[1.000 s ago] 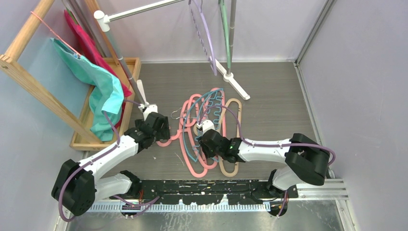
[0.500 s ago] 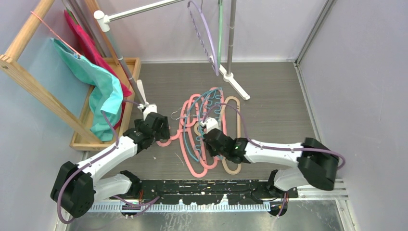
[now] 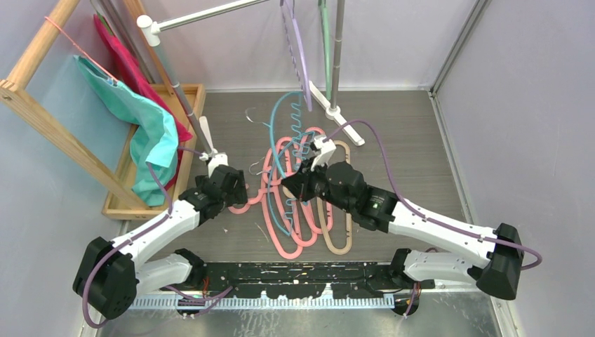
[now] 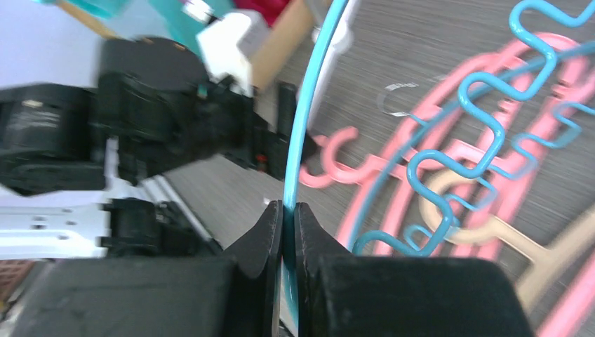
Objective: Organize the hangers
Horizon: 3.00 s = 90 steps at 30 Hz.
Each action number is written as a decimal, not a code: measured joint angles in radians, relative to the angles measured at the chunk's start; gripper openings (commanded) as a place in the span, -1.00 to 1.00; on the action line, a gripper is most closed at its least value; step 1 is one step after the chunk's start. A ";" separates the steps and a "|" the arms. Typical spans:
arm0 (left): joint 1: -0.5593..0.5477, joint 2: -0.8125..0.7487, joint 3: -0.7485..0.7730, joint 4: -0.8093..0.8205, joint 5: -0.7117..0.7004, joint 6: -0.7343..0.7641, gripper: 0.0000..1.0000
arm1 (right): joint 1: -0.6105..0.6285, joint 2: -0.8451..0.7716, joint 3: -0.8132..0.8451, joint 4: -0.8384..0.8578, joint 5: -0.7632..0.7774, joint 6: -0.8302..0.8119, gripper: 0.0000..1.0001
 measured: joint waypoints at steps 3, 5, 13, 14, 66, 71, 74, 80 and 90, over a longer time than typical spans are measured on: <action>0.000 -0.001 -0.006 0.002 0.000 -0.001 0.96 | -0.009 0.051 0.065 0.049 -0.083 0.034 -0.98; 0.000 -0.005 -0.012 0.002 0.000 -0.002 0.96 | -0.016 0.085 0.097 0.088 -0.133 0.059 -0.98; 0.000 -0.021 -0.023 0.001 0.000 -0.004 0.96 | -0.071 0.196 0.191 0.265 -0.292 0.190 -0.98; 0.000 -0.023 -0.023 0.001 0.000 -0.004 0.96 | -0.081 0.214 0.214 0.293 -0.311 0.211 -0.98; 0.000 -0.032 -0.039 0.013 0.004 -0.003 0.96 | -0.474 0.493 0.387 0.762 -0.340 0.500 -0.13; 0.000 -0.032 -0.039 0.013 0.004 -0.003 0.96 | -0.478 0.450 0.345 0.745 -0.339 0.484 0.31; 0.000 -0.032 -0.039 0.013 0.004 -0.004 0.96 | -0.478 0.383 0.301 0.709 -0.330 0.452 0.36; 0.000 -0.031 -0.039 0.013 0.004 -0.004 0.96 | -0.476 0.214 0.189 0.620 -0.314 0.354 0.38; 0.000 0.007 -0.039 0.012 0.000 -0.006 0.96 | -0.224 -0.003 -0.036 0.225 -0.167 0.014 0.28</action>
